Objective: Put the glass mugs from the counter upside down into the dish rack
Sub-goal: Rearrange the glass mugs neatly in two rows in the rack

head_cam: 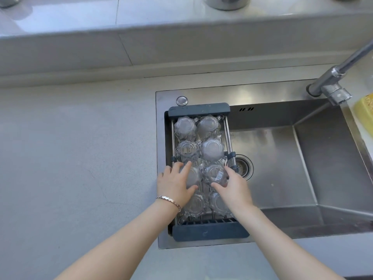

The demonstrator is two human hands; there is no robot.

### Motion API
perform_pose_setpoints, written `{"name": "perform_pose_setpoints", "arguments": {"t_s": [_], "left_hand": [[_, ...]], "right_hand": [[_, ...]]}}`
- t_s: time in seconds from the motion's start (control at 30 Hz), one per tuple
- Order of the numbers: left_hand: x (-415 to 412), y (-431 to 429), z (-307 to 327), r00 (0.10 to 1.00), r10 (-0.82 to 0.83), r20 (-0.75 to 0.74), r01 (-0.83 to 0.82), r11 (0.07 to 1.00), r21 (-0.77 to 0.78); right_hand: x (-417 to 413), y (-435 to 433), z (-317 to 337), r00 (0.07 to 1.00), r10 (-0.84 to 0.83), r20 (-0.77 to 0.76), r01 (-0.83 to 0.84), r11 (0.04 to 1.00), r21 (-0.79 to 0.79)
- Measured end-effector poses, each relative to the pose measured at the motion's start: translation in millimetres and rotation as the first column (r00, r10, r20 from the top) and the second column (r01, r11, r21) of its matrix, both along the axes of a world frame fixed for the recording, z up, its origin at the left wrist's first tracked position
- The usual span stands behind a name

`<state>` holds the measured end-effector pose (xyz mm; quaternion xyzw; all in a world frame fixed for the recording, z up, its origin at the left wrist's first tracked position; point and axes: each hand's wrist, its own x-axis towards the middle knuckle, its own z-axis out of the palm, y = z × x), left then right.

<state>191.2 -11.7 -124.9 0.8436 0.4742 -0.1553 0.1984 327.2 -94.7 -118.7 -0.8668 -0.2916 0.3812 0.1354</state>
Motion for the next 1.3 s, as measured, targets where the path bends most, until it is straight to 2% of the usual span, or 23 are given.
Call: {"name": "perform_pose_setpoints", "arguments": {"t_s": [0.1,0.23,0.3,0.37,0.47,0.53,0.67,0.7,0.8,0.83,0.9,0.97,1.07,1.17,1.3], "left_hand": [[0,0,-2,0.999,0.034,-0.002,-0.034,0.999,0.0],[6,-9,0,0.985,0.169,0.036,-0.167,0.985,-0.05],[3,-11,5,0.983,0.169,0.075,-0.167,0.985,-0.037],[-5,-13,10,0.985,0.05,0.166,-0.054,0.998,0.018],[-22,-18,10,0.913,-0.295,0.28,0.268,0.954,0.132],[-29,-24,13,0.857,-0.467,0.218,0.444,0.884,0.147],[-27,-32,12,0.816,-0.578,-0.001,0.577,0.815,-0.039],[-25,-31,12,0.797,-0.602,-0.058,0.6,0.799,-0.05],[-15,-26,11,0.706,-0.694,-0.14,0.694,0.718,-0.055],[-12,-25,11,0.681,-0.716,-0.156,0.717,0.694,-0.055],[-7,-25,11,0.637,-0.746,-0.196,0.754,0.655,-0.045],[-2,-25,11,0.598,-0.768,-0.231,0.779,0.624,-0.058],[3,-26,12,0.566,-0.779,-0.272,0.798,0.6,-0.059],[3,-26,18,0.546,-0.791,-0.275,0.822,0.57,-0.009],[0,-23,24,0.528,-0.802,-0.28,0.843,0.536,0.052]], "right_hand": [[-3,-4,-3,0.996,-0.072,-0.044,0.075,0.995,0.065],[5,-13,3,0.991,-0.058,-0.118,0.067,0.995,0.075],[9,-24,8,0.999,0.01,-0.045,-0.006,0.997,0.077],[9,-37,14,0.991,0.132,0.026,-0.132,0.991,-0.002],[-8,-47,9,0.949,0.314,0.039,-0.305,0.94,-0.15],[-20,-47,0,0.913,0.388,0.122,-0.367,0.915,-0.168],[-20,-44,-2,0.949,0.274,0.156,-0.261,0.96,-0.1],[-20,-44,3,0.947,0.27,0.176,-0.264,0.963,-0.055],[-20,-47,25,0.901,0.19,0.389,-0.294,0.928,0.228],[-18,-47,34,0.886,0.168,0.432,-0.304,0.914,0.267],[-11,-45,45,0.902,0.194,0.385,-0.292,0.932,0.215],[-4,-45,39,0.928,0.251,0.274,-0.272,0.961,0.04],[-13,-45,18,0.937,0.325,0.126,-0.301,0.936,-0.183],[-29,-46,-2,0.932,0.341,0.123,-0.307,0.924,-0.229],[-33,-45,-9,0.945,0.283,0.166,-0.251,0.949,-0.19]]}}
